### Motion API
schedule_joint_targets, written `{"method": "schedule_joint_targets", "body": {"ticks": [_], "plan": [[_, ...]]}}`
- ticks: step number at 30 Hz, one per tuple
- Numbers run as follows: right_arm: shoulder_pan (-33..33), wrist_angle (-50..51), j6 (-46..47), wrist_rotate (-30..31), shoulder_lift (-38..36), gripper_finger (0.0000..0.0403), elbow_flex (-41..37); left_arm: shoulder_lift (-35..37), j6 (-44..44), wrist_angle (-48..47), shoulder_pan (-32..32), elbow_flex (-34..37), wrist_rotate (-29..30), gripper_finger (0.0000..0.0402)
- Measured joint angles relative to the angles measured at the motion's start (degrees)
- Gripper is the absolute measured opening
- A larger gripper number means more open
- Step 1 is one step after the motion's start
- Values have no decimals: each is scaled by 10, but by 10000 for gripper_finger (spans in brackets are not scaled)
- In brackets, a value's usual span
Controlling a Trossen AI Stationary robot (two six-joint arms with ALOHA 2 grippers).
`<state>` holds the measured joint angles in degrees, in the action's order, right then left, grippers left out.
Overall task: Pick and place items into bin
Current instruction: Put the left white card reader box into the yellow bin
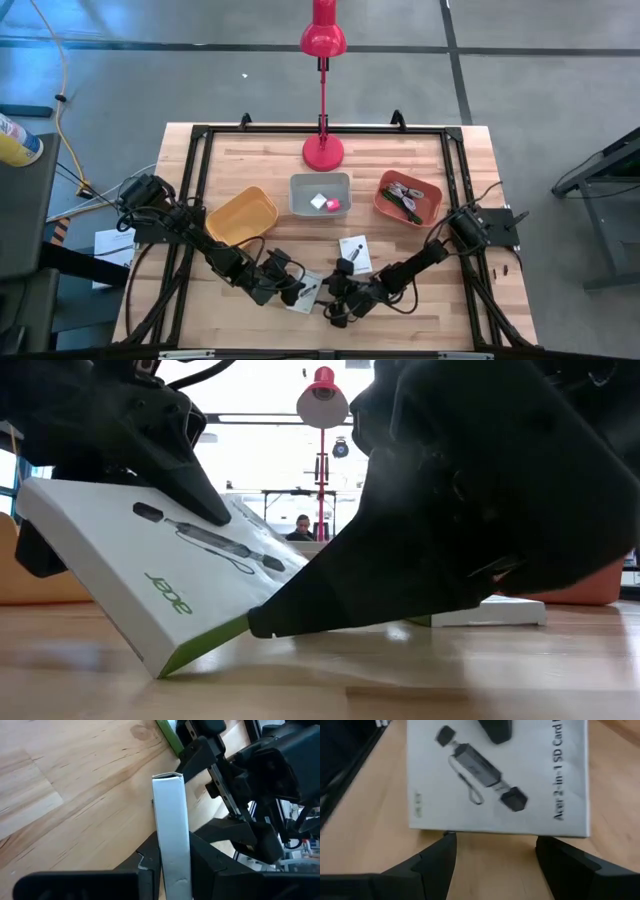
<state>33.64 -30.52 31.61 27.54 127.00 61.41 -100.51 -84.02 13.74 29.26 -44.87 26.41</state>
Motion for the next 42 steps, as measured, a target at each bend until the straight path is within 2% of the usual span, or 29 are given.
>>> {"method": "schedule_joint_targets", "body": {"ticks": [18, 26, 30, 42], "plan": [[14, 53, 28, -9, -34, 259, -1, 7, 115, -1, 0, -41, 21, 38], [16, 60, 44, -11, -36, 259, 0, 58, 182, -27, 0, -42, 54, 36], [17, 60, 46, -11, -36, 259, 0, 102, 206, -83, 0, -42, 65, 32], [17, 59, 55, -11, -36, 259, 0, 249, 206, -345, 0, -42, 68, 31]]}}
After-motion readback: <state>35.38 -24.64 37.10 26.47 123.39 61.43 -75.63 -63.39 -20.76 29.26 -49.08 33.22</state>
